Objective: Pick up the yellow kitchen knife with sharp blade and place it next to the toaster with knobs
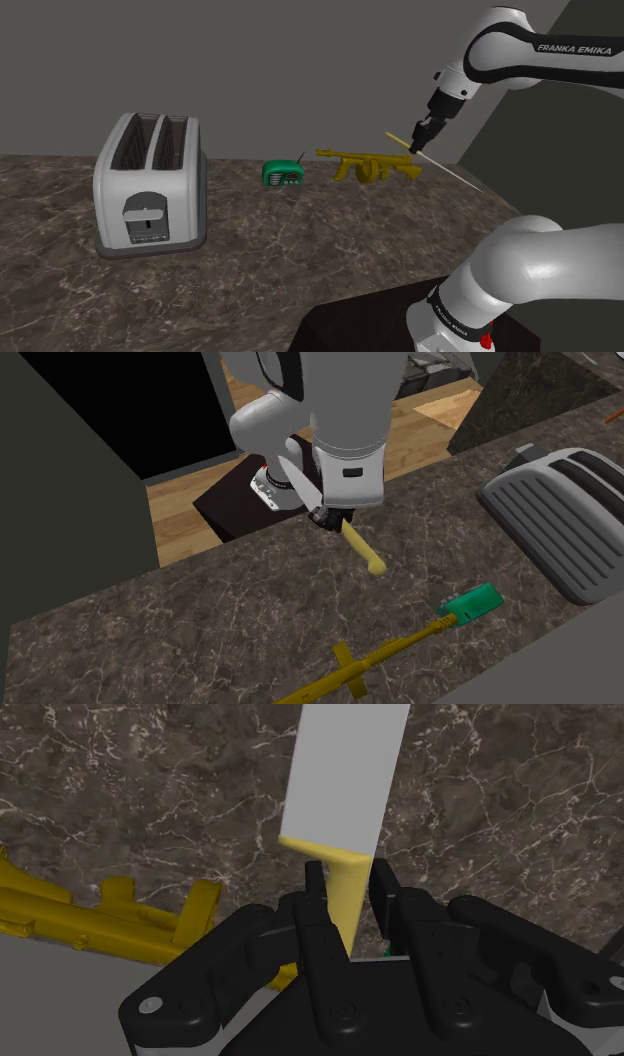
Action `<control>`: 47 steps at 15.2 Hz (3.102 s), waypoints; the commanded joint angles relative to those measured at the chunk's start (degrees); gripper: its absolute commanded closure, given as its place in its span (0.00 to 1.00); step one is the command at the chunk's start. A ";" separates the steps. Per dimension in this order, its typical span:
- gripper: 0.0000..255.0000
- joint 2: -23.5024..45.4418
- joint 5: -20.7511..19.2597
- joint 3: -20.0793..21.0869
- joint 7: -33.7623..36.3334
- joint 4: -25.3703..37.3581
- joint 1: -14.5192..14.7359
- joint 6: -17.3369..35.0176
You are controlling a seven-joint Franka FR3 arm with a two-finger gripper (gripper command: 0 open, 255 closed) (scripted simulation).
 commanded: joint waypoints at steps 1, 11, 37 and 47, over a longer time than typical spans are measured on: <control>1.00 -1.16 1.78 3.03 3.35 -1.23 1.27 -0.10; 1.00 0.70 10.21 16.05 17.58 -0.77 7.91 1.32; 1.00 36.34 10.07 47.07 55.94 31.01 14.88 6.22; 1.00 42.25 6.37 49.23 60.47 30.45 15.83 11.66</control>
